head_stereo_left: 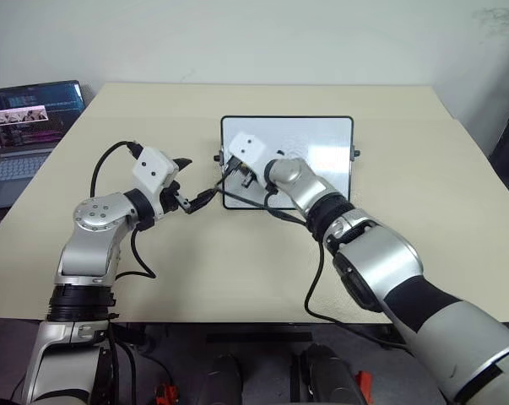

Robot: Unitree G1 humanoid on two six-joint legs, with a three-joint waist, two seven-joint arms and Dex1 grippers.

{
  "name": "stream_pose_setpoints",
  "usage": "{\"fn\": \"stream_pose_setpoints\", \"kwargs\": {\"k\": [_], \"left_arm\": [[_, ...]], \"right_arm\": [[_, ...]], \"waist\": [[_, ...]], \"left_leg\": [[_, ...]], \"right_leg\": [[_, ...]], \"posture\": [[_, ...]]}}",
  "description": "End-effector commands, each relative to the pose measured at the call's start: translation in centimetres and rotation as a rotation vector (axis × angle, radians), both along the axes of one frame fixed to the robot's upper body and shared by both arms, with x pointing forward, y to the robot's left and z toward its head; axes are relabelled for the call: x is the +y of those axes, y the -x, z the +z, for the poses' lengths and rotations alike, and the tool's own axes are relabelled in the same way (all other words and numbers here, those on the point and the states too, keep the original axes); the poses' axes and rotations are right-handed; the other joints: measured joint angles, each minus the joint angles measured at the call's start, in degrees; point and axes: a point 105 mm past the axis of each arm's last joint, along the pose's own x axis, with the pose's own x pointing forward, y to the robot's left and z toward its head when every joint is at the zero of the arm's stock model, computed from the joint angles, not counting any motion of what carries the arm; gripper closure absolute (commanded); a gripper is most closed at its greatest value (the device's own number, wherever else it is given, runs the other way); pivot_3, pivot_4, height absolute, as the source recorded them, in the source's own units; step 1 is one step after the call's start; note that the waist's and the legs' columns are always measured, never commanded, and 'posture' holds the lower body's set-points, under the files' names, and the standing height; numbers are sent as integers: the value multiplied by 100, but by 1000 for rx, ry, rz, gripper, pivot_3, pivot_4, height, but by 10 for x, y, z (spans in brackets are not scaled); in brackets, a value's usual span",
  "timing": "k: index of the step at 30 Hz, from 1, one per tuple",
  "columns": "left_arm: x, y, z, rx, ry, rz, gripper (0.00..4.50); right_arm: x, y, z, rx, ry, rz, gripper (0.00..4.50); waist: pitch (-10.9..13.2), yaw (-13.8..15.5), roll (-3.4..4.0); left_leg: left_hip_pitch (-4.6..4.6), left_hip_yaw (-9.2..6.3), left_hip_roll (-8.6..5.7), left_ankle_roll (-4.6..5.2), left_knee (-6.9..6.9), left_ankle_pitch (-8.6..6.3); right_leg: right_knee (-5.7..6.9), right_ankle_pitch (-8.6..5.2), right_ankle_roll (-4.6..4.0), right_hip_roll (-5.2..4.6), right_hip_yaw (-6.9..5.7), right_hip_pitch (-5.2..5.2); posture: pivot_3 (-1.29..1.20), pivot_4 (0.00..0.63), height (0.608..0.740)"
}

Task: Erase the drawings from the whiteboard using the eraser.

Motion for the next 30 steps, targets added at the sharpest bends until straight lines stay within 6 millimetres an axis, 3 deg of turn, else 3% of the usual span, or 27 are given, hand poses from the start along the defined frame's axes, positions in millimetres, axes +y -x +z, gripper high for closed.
{"fn": "stream_pose_setpoints", "kwargs": {"k": [1,6,9,13,16,18,22,25,30], "left_arm": [[-3,-1,19,-68,-2,-6,0],[-4,-2,20,-70,-2,-9,0],[-6,-2,21,-72,-2,-13,0],[-6,-3,21,-73,-3,-13,0],[-5,-2,22,-73,-4,-12,0],[-4,-1,22,-73,-4,-10,0],[-4,-1,22,-72,-4,-8,0],[-4,-1,22,-72,-4,-8,0],[-5,-1,22,-73,-3,-11,0]], "right_arm": [[-24,-13,17,-51,-29,-111,3517],[-38,-18,28,-89,-52,-170,3517],[-35,-17,27,-85,-45,-158,3517],[-17,-9,13,-33,-9,-74,3517],[-2,5,-21,88,88,45,3517],[1,11,-35,129,143,89,3517],[2,15,-43,153,181,119,3518],[0,13,-41,140,174,99,3521],[-17,-6,-5,-10,85,-41,3523]], "waist": [[0,-1,0],[0,-16,0],[0,-15,0],[0,-29,0],[0,-59,-1],[-1,-105,-2],[-2,-139,-2],[-2,-148,-2],[-2,-131,-2]], "left_leg": [[0,0,0,0,0,0],[1,-1,0,0,0,0],[0,0,0,0,0,0],[1,0,0,0,0,0],[2,0,1,0,0,0],[6,1,2,0,-2,0],[11,0,2,0,0,1],[13,-2,2,-2,0,6],[12,-5,1,-1,0,10]], "right_leg": [[0,0,0,0,0,0],[2,4,-7,2,1,0],[2,4,-7,2,1,0],[1,3,-5,2,1,0],[1,1,-2,3,2,0],[2,0,0,5,4,0],[8,-3,5,5,3,4],[8,-4,6,5,3,6],[8,-4,5,5,2,6]], "posture": [[0,150,740],[0,150,740],[0,150,740],[0,150,740],[0,150,740],[0,150,740],[0,150,740],[0,150,740],[0,150,740]]}}
